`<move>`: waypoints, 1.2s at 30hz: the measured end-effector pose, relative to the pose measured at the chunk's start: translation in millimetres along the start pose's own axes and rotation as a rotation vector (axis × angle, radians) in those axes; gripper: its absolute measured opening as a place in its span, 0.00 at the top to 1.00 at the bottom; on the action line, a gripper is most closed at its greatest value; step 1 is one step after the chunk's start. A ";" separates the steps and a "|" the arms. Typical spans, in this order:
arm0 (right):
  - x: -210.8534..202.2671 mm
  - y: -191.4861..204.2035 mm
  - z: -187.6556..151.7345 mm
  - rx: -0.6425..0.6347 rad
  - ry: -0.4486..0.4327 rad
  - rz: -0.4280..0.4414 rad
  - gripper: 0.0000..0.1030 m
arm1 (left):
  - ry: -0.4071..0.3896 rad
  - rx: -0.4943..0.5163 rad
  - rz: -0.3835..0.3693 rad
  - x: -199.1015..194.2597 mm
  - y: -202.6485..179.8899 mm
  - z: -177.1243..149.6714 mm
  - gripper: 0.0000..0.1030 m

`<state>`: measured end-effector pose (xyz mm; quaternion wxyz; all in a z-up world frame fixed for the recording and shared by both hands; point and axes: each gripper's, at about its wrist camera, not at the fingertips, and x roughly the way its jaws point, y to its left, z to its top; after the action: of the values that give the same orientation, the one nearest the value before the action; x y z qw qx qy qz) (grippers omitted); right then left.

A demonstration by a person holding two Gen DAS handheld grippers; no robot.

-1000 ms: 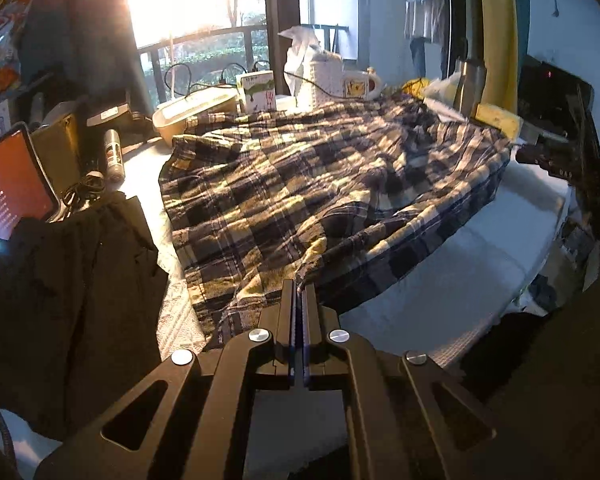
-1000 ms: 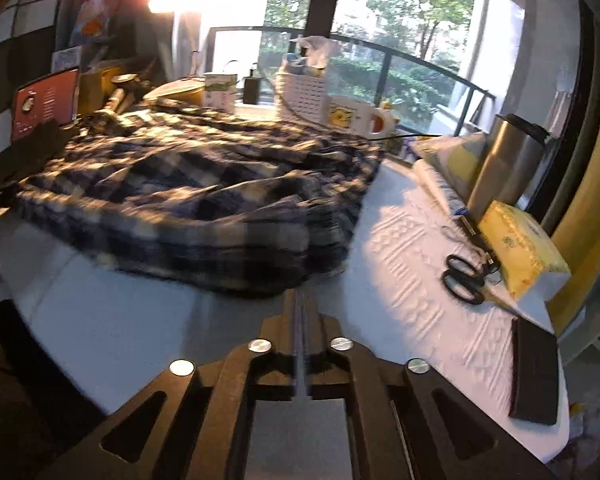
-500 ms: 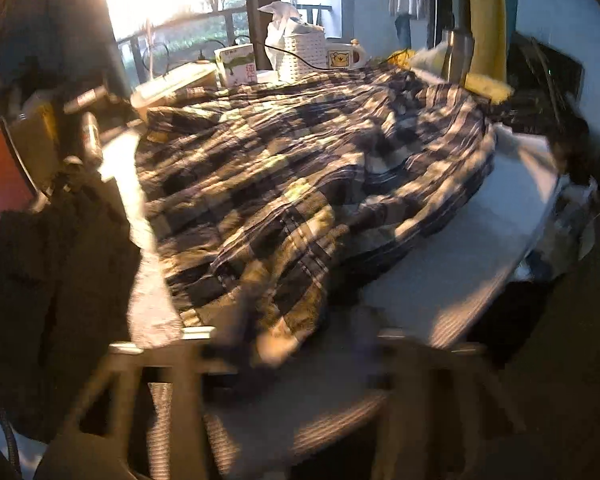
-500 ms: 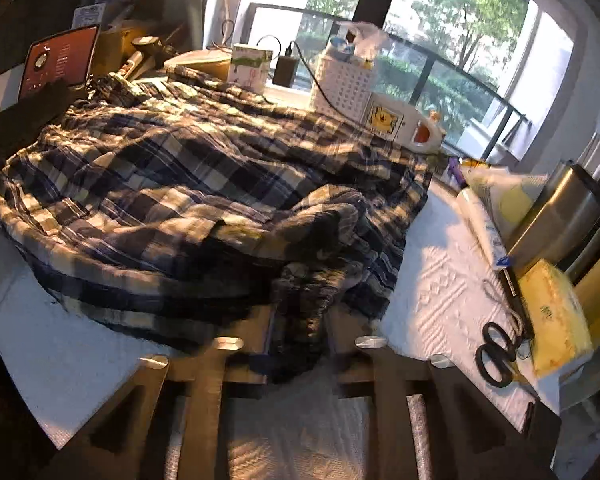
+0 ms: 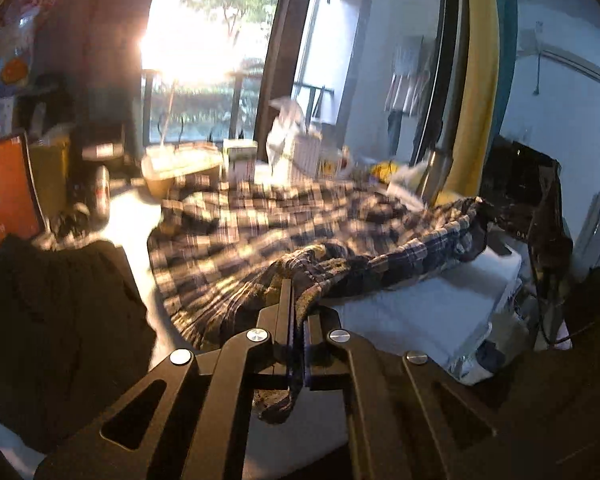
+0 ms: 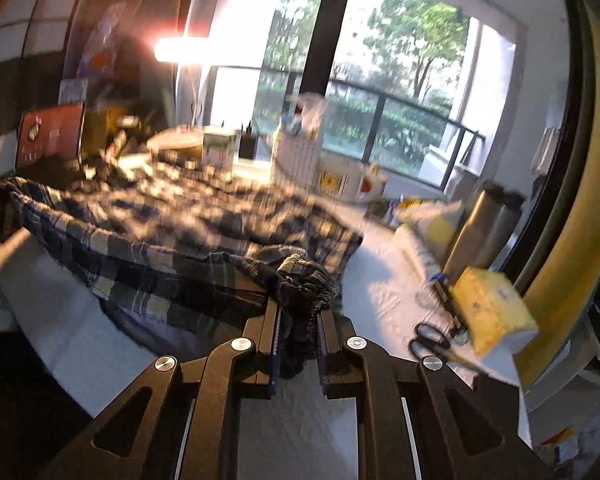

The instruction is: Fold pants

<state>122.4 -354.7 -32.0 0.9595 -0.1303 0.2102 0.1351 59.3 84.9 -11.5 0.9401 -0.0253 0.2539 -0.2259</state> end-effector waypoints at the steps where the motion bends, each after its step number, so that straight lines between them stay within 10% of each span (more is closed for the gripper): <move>1: -2.9 -0.1 3.6 0.001 -0.014 -0.004 0.86 | -0.007 0.014 0.013 -0.9 -1.3 4.4 0.99; 36: 103.6 -60.8 81.5 0.135 -0.074 -0.020 0.86 | 0.018 0.128 0.118 111.2 43.5 115.0 0.99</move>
<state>262.2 -365.1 5.8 0.9745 -0.0624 0.1820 0.1157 218.9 67.5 29.6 0.9493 0.0516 0.2483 -0.1859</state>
